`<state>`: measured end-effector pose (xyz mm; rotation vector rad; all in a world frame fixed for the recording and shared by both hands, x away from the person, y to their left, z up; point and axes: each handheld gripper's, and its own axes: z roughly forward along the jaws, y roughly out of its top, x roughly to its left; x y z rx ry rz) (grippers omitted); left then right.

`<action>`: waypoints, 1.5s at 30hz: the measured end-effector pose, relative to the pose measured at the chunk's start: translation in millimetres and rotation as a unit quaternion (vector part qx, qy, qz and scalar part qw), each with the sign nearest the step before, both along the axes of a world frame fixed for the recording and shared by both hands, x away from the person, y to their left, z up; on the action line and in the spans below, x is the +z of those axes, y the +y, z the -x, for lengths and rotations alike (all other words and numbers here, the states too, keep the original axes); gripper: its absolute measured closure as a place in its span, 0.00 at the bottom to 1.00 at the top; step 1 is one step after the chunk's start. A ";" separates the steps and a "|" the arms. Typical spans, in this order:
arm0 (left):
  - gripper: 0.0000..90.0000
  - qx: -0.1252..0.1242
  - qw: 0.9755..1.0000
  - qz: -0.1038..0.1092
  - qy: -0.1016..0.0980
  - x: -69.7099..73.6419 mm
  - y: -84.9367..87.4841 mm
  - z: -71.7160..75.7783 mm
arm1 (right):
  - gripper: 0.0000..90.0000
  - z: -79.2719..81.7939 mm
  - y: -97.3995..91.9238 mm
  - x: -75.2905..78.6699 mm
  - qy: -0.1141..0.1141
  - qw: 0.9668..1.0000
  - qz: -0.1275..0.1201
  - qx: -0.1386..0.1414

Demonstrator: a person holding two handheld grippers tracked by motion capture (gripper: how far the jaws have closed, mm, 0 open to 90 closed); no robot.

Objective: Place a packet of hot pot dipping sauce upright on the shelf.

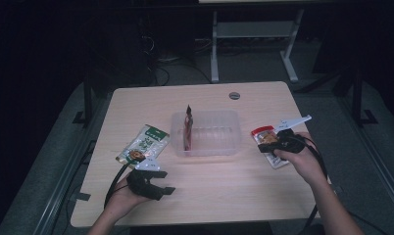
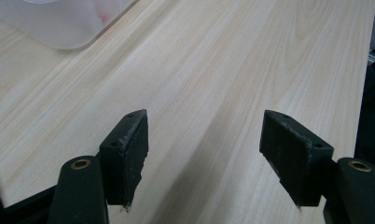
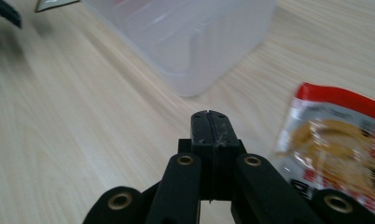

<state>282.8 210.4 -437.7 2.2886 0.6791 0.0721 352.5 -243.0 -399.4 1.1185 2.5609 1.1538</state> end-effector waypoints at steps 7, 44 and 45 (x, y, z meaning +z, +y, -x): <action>0.36 -0.004 1.000 0.001 0.006 -2.0 -2.1 -1.4 | 1.00 -6.8 -20.4 -7.6 0.008 0.999 0.020 -0.031; 0.36 -0.017 1.000 -0.006 0.015 -7.5 -11.7 -4.6 | 1.00 -67.5 -33.9 -49.7 0.032 0.989 0.081 -0.121; 0.36 -0.017 1.000 -0.006 0.017 -8.0 -12.0 -4.6 | 1.00 -67.8 -32.7 -51.0 0.033 0.988 0.086 -0.121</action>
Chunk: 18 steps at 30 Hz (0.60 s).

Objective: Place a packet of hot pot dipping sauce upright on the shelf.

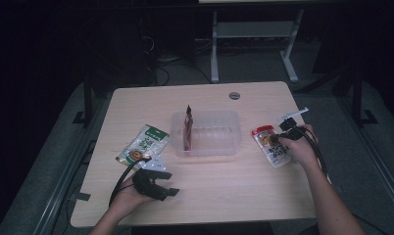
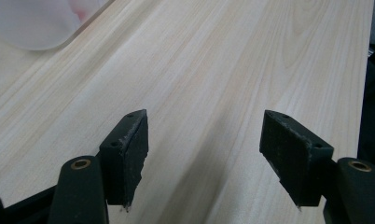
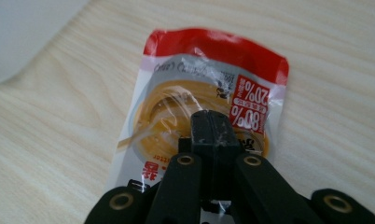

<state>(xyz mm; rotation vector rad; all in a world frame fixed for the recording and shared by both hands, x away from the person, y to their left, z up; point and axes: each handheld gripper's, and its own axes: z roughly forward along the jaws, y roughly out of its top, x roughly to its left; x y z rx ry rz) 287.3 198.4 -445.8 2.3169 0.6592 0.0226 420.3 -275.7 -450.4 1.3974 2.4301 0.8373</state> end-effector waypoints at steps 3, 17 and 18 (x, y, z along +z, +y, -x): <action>0.36 -0.002 1.000 -0.002 0.000 -1.3 -1.6 -0.8 | 1.00 -0.9 5.4 -4.2 0.003 1.000 0.022 0.007; 0.36 -0.005 1.000 -0.007 0.002 -2.0 -2.3 -0.4 | 1.00 7.1 19.8 -4.4 0.028 0.997 0.018 0.072; 0.36 -0.005 1.000 -0.007 0.002 -2.0 -2.3 -0.4 | 1.00 7.1 19.8 -4.4 0.028 0.997 0.018 0.072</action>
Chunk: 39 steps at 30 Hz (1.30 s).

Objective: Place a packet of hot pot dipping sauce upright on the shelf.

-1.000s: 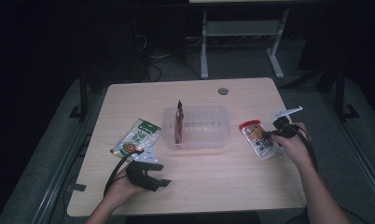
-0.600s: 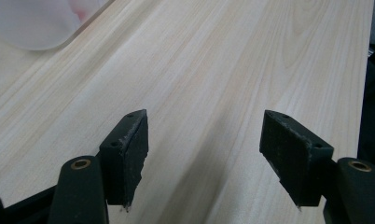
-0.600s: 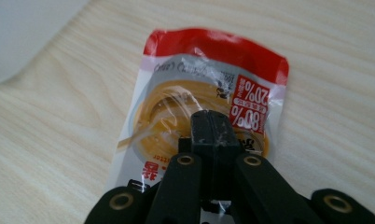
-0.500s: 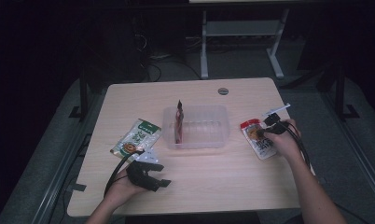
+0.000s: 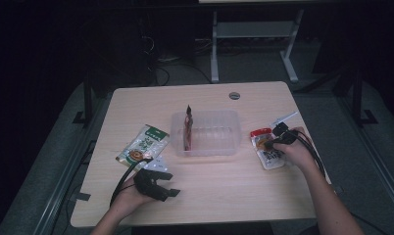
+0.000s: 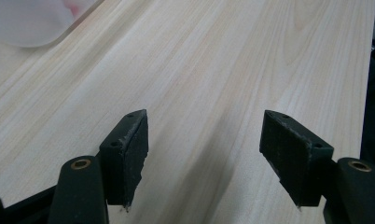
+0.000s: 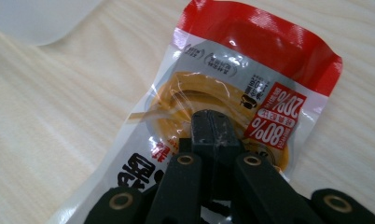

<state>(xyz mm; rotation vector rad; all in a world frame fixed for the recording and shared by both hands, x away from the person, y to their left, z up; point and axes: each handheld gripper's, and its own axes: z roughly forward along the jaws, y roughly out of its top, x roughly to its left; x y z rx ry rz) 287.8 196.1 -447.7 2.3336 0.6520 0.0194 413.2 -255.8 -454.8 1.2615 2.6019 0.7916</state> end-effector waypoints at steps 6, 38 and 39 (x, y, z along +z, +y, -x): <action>0.36 -0.003 1.000 0.001 0.000 -0.3 -0.2 0.3 | 1.00 7.5 8.2 1.0 0.010 1.000 0.000 0.029; 0.36 -0.008 1.000 -0.001 -0.001 0.2 -4.7 1.1 | 1.00 48.7 3.9 16.9 -0.004 0.999 -0.018 0.031; 0.36 -0.008 1.000 -0.002 0.000 0.2 -4.7 1.2 | 1.00 46.7 3.8 14.8 0.002 0.999 -0.019 0.030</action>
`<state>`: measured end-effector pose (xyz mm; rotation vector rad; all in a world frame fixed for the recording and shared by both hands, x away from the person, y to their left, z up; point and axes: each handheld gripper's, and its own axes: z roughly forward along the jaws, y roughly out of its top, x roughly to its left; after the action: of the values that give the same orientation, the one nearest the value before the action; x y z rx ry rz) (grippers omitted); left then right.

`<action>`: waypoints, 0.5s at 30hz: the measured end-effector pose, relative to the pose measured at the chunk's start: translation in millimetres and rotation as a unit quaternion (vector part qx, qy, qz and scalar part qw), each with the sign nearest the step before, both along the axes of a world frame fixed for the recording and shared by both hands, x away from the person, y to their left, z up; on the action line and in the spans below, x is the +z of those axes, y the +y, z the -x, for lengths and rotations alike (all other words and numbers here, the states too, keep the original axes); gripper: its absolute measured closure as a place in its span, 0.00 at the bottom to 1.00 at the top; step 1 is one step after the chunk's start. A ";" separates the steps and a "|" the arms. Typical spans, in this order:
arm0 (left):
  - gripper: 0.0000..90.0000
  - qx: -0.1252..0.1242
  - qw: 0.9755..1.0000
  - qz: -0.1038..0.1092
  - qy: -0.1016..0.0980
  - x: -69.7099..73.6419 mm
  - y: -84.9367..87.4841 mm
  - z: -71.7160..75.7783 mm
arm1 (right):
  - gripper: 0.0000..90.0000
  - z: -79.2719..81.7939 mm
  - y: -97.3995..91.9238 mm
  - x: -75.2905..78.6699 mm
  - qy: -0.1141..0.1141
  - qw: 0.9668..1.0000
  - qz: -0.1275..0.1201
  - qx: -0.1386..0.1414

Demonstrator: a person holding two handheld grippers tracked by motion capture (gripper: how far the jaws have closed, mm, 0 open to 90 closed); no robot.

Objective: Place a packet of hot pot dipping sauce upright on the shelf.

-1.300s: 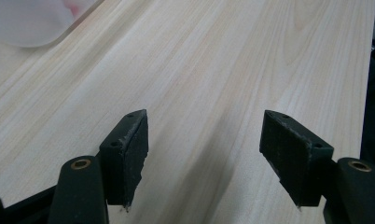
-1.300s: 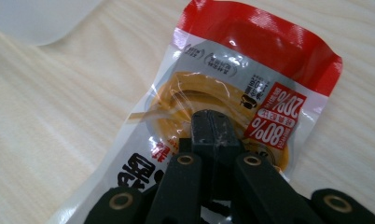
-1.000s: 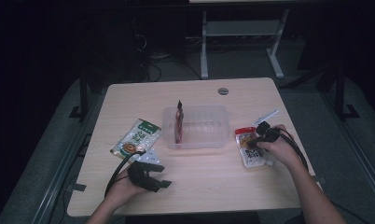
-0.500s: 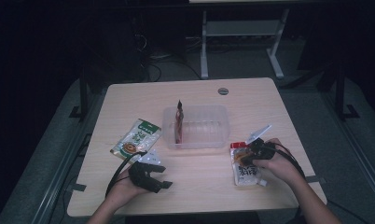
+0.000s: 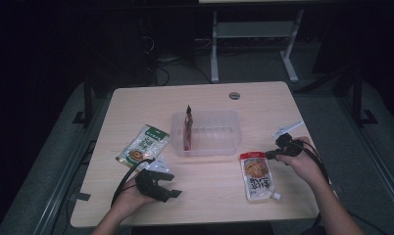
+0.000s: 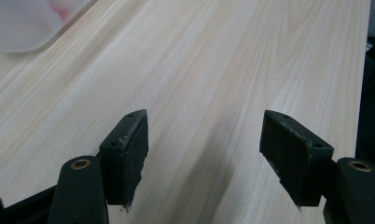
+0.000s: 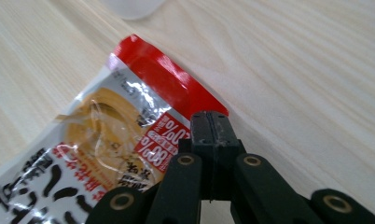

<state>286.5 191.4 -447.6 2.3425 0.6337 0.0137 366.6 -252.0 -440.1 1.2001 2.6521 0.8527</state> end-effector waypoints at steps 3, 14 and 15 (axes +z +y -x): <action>0.36 0.000 1.000 0.001 0.002 -0.5 -0.2 -0.3 | 1.00 -3.9 4.9 -6.3 0.012 1.000 0.001 0.009; 0.36 -0.002 1.000 0.002 0.004 -1.6 -1.3 -0.6 | 1.00 -9.2 36.2 -9.2 0.013 0.998 0.005 0.057; 0.36 -0.002 1.000 0.002 0.004 -1.6 -1.3 -0.6 | 1.00 -9.2 36.2 -9.2 0.013 0.998 0.005 0.057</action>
<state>287.1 190.1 -449.2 2.3417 0.6333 0.0006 375.7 -215.8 -449.3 1.0735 2.7642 0.8443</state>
